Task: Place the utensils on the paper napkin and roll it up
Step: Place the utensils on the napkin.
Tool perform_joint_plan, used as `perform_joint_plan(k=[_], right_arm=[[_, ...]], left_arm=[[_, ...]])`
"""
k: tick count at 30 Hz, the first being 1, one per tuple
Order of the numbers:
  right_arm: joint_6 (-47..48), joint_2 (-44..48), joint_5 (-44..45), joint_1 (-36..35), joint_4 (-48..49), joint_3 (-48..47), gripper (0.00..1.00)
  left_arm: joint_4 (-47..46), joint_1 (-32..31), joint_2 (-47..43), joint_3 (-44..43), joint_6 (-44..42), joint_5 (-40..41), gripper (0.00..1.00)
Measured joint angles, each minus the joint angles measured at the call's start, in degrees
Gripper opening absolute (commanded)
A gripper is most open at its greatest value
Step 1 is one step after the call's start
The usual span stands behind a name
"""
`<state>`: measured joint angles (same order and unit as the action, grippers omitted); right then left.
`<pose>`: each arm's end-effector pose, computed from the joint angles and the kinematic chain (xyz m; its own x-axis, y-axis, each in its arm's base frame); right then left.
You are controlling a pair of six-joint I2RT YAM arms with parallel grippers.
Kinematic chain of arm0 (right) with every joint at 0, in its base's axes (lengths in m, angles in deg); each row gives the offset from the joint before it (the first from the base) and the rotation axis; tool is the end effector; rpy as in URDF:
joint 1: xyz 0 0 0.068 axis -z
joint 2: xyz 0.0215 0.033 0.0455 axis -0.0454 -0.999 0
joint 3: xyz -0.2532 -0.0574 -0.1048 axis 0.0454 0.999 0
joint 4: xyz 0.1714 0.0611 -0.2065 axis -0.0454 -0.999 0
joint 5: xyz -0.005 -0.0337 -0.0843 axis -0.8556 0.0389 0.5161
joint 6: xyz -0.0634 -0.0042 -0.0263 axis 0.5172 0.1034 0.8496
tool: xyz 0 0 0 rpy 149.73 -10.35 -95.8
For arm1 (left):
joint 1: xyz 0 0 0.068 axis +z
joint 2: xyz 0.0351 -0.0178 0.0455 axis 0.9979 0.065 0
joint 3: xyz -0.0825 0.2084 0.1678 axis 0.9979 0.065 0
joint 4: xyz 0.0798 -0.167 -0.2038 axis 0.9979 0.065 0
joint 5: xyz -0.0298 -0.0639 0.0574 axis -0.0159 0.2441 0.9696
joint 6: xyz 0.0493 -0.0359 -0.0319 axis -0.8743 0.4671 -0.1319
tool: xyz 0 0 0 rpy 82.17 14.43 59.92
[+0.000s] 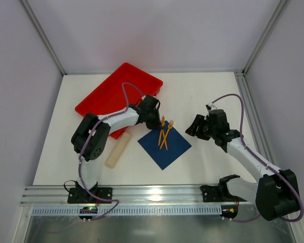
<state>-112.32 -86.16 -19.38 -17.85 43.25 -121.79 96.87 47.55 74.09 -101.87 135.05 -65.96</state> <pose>0.2391 0.0772 0.2004 -0.7648 0.3036 -0.5682 -0.0237 0.8681 0.4958 0.3413 -0.2844 0.1589 -0.9368 -0.1850 -0.2970 -0.0096 0.8620 -0.5069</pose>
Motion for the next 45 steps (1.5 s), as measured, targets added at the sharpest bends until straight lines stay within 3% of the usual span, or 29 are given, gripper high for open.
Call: perform_joint_plan(k=[13, 34, 39, 41, 45], right_arm=[[0.02, 0.09, 0.37, 0.0, -0.59, 0.0, 0.56], [-0.52, -0.5, 0.13, 0.0, -0.2, -0.24, 0.56], [-1.73, -4.74, 0.15, -0.02, 1.27, -1.73, 0.43], [-1.95, -7.98, 0.24, -0.11, 2.16, -3.37, 0.34], [-2.71, -13.94, 0.92, -1.38, 3.74, -6.86, 0.25]], left_arm=[[-1.03, -1.57, 0.98, 0.79, 1.57, 1.49, 0.0], [-0.68, -2.78, -0.31, 1.05, 1.33, 2.05, 0.23], [0.48, -2.67, -3.78, 1.05, -0.13, 4.17, 0.21], [1.03, -2.19, -4.85, 1.05, -0.46, 4.79, 0.14], [2.21, 0.2, -5.44, 1.03, -1.38, 4.79, 0.06]])
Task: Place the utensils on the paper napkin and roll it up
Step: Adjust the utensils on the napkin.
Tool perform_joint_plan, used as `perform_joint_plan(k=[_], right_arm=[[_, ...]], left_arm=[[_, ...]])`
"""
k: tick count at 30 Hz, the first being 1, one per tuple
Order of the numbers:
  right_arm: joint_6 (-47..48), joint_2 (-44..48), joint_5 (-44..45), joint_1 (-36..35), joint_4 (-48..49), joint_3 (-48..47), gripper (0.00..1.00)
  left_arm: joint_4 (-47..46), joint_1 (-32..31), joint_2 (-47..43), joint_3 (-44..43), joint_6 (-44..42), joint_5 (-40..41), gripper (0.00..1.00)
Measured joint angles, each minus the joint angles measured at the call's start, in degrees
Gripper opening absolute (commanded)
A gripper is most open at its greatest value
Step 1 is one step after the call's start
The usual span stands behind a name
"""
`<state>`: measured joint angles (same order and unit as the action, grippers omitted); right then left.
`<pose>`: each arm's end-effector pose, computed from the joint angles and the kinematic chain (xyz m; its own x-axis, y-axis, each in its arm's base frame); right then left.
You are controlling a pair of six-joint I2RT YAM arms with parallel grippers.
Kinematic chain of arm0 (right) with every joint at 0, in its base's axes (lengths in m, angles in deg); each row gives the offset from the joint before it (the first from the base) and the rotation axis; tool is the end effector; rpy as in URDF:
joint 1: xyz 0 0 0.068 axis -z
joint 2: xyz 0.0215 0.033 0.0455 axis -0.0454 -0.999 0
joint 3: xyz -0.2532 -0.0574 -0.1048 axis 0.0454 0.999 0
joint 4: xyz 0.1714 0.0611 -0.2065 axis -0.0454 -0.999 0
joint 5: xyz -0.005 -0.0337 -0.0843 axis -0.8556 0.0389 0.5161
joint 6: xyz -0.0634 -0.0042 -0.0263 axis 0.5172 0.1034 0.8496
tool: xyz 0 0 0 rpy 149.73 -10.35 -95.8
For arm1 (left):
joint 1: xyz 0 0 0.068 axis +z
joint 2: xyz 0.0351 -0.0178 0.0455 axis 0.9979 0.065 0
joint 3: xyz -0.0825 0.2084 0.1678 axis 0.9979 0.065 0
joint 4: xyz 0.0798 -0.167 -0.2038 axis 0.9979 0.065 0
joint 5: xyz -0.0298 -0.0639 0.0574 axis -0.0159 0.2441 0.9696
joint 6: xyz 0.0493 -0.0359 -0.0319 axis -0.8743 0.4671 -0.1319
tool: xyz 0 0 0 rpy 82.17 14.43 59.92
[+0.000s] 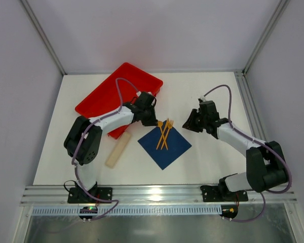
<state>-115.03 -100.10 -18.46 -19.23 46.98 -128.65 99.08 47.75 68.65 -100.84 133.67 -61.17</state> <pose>0.2819 0.0954 0.1857 -0.7973 0.3204 -0.5115 0.0288 0.8667 0.4980 0.3350 -0.2715 0.1893 -0.9022 -0.2029 -0.3807 0.0020 0.8806 -0.4739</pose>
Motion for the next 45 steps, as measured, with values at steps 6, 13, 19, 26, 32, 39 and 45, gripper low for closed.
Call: perform_joint_plan(k=[6, 13, 19, 26, 32, 39, 45], right_arm=[[-0.11, -8.55, 1.64, -4.28, 1.53, -5.53, 0.19], [-0.04, -14.64, 3.65, -7.41, 2.1, -7.72, 0.19], [-0.09, -16.98, 4.33, -8.48, 2.75, -8.41, 0.19], [-0.15, -19.21, 4.57, -9.05, 3.91, -9.35, 0.19], [-0.55, -21.11, 4.44, -9.49, 4.74, -10.1, 0.19], [-1.14, -21.66, 4.39, -9.92, 5.33, -11.02, 0.19], [-1.6, -21.68, 4.24, -10.01, 5.97, -11.08, 0.19]], left_arm=[[1.88, 1.86, 0.04, 0.0, -0.39, -1.16, 0.0], [1.44, 0.61, 0.52, 2.25, -0.17, -3.98, 0.0], [1.42, -0.39, 2.49, 2.6, -0.13, -5.01, 0.0], [1.33, -0.81, 2.93, 2.91, 0.0, -5.27, 0.0], [1.07, -0.92, 2.95, 4.22, 0.15, -5.31, 0.0], [0.42, -1.79, 3.32, 4.68, 0.28, -5.29, 0.0], [0.0, -2.03, 3.54, 5.51, 0.37, -5.31, 0.0]])
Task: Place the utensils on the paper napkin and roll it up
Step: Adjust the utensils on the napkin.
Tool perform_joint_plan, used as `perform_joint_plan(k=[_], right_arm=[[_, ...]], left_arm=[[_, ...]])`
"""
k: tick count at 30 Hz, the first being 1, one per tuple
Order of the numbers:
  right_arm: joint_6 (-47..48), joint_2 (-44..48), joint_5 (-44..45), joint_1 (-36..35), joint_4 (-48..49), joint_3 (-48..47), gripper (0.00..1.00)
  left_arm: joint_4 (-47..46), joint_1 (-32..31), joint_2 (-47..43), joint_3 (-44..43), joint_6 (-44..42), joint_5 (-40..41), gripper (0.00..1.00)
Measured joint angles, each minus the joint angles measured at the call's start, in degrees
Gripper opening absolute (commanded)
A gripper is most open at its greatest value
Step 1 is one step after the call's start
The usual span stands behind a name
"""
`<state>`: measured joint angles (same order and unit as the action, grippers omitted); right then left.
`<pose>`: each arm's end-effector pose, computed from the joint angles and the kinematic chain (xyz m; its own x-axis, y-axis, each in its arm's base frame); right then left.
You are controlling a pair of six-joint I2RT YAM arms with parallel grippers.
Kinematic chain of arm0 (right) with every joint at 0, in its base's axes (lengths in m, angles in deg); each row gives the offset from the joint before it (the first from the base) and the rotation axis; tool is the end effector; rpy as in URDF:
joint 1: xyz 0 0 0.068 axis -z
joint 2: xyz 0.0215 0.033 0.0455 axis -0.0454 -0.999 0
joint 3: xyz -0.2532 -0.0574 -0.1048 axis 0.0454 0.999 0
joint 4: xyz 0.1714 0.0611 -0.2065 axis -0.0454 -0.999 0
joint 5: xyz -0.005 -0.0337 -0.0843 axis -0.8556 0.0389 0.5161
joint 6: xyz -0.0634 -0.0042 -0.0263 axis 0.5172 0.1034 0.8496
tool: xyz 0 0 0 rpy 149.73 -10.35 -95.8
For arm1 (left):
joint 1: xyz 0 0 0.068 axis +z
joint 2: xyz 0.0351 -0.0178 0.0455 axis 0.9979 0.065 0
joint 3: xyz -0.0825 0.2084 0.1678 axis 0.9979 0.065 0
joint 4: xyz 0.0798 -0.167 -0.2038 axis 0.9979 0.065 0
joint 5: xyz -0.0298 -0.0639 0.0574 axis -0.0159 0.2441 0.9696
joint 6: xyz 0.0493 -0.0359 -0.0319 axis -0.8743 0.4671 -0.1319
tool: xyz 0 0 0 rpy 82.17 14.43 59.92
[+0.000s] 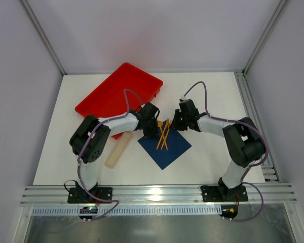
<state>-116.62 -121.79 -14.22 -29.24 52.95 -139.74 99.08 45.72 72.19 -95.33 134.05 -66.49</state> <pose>0.3272 0.1716 0.1378 -0.8571 0.2015 -0.4741 -0.0327 0.8972 0.4404 0.3085 -0.2757 0.1345 -0.9678 -0.1163 -0.2232 -0.0065 0.8982 -0.4396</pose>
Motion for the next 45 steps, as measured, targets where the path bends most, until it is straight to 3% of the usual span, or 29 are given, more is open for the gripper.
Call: perform_joint_plan(k=[40, 45], right_arm=[[-2.99, -1.44, -4.37, -0.7, 3.54, 0.0, 0.19], [-1.6, -1.29, -5.2, -0.7, 3.15, -0.02, 0.24]], left_arm=[[-2.16, -0.7, 0.57, 0.17, 0.98, -1.01, 0.0], [-2.14, -0.7, 0.57, 0.17, 0.96, -0.98, 0.0]])
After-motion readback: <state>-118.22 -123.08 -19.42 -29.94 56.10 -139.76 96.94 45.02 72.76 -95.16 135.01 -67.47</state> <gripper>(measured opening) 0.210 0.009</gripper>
